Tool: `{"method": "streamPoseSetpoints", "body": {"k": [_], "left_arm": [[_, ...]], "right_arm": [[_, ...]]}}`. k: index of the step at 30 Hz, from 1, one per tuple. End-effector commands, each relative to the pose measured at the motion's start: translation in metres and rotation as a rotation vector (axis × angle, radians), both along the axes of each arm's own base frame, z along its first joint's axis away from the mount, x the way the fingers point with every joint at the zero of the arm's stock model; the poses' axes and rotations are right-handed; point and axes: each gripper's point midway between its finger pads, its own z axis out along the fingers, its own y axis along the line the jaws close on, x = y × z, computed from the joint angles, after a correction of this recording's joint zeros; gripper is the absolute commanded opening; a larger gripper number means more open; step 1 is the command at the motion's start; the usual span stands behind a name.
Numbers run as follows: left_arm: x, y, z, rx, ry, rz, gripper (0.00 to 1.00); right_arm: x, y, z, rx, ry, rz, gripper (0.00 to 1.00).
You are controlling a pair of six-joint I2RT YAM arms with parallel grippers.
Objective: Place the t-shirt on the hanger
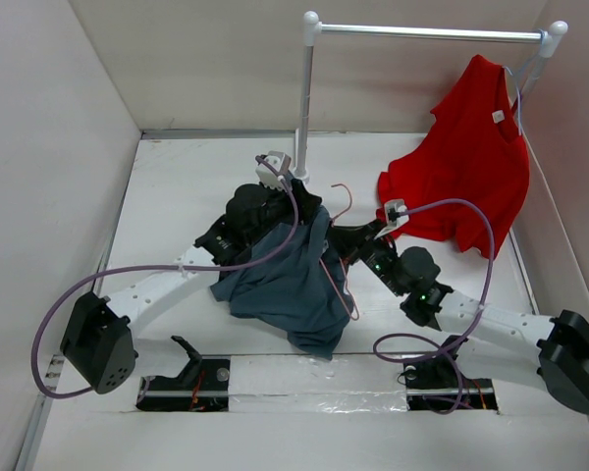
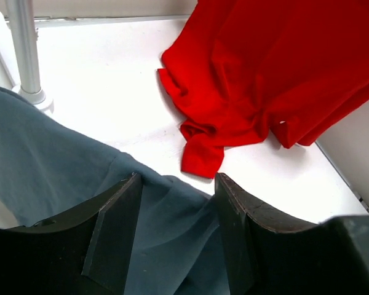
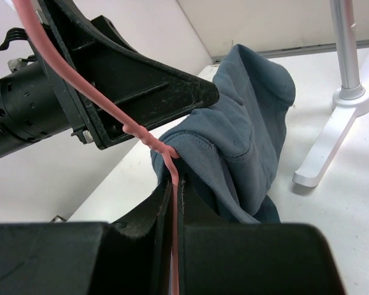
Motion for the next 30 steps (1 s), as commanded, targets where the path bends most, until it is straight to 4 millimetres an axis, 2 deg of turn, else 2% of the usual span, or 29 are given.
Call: {"method": "streamPoseSetpoints", "body": {"k": [1, 4, 8, 11, 13, 16, 17, 20, 24, 28, 30], "left_arm": [[-0.004, -0.015, 0.044, -0.099, -0.088, -0.047, 0.47], [-0.005, -0.023, 0.038, -0.090, -0.079, -0.047, 0.46], [-0.007, -0.029, 0.036, -0.117, -0.051, -0.069, 0.13], [-0.018, -0.035, 0.040, -0.155, -0.037, -0.113, 0.09], [-0.024, -0.035, 0.043, -0.174, -0.028, -0.119, 0.10], [-0.032, -0.033, 0.040, -0.193, 0.000, -0.133, 0.21], [-0.034, -0.031, 0.041, -0.198, 0.003, -0.134, 0.27], [-0.039, -0.027, 0.033, -0.193, 0.035, -0.127, 0.33], [-0.040, -0.019, 0.034, -0.198, 0.043, -0.095, 0.34], [-0.047, -0.002, 0.048, -0.242, 0.020, -0.051, 0.34], [-0.036, 0.013, 0.049, -0.267, 0.014, 0.056, 0.36]], "right_arm": [[-0.003, 0.002, 0.040, 0.097, -0.088, 0.014, 0.00], [-0.003, 0.002, 0.041, 0.100, -0.089, 0.013, 0.00], [-0.001, 0.003, 0.040, 0.097, -0.086, 0.010, 0.00], [0.002, 0.006, 0.040, 0.098, -0.089, 0.005, 0.00], [0.007, 0.007, 0.038, 0.089, -0.088, -0.011, 0.00], [0.012, 0.006, 0.041, 0.092, -0.102, -0.036, 0.00], [0.013, 0.005, 0.042, 0.096, -0.106, -0.044, 0.00], [0.015, 0.003, 0.049, 0.099, -0.120, -0.059, 0.00], [0.015, -0.002, 0.057, 0.100, -0.136, -0.082, 0.00], [0.016, -0.004, 0.052, 0.092, -0.118, -0.092, 0.00], [0.015, -0.004, 0.051, 0.092, -0.119, -0.089, 0.00]]}}
